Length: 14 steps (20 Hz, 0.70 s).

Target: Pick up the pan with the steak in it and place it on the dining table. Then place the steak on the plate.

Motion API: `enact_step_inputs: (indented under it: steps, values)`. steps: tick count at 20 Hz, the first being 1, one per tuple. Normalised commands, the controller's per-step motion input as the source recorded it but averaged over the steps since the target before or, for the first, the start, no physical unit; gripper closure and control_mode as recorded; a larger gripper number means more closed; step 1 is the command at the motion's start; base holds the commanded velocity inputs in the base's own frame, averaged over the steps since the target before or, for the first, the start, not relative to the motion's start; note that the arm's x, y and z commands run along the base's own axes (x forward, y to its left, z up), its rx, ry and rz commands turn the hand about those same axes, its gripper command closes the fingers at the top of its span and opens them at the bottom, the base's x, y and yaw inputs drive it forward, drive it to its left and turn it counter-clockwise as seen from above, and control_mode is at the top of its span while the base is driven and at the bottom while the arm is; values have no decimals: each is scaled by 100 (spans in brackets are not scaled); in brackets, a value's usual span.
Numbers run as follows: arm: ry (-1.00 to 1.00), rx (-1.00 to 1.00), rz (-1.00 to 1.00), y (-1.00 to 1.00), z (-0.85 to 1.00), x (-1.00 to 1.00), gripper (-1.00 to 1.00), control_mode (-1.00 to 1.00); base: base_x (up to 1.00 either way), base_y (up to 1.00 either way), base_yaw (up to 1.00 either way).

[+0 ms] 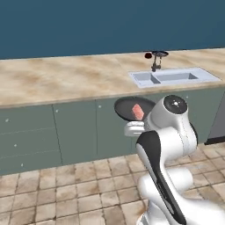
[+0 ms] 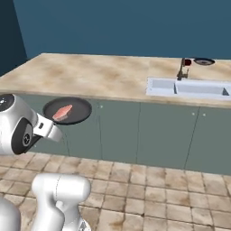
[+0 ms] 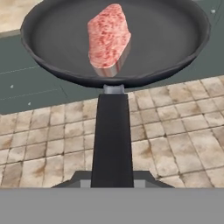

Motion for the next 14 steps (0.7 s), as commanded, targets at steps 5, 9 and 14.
enact_step_inputs:
  steps: [5, 9, 14]
  values:
    - [0, 0, 0, 0, 0, 0, 100, 100, 14, 99, 7]
    - [0, 0, 0, 0, 0, 0, 100, 100, 14, 100, 7]
    - [0, 0, 0, 0, 0, 0, 100, 100, 13, 100, 6]
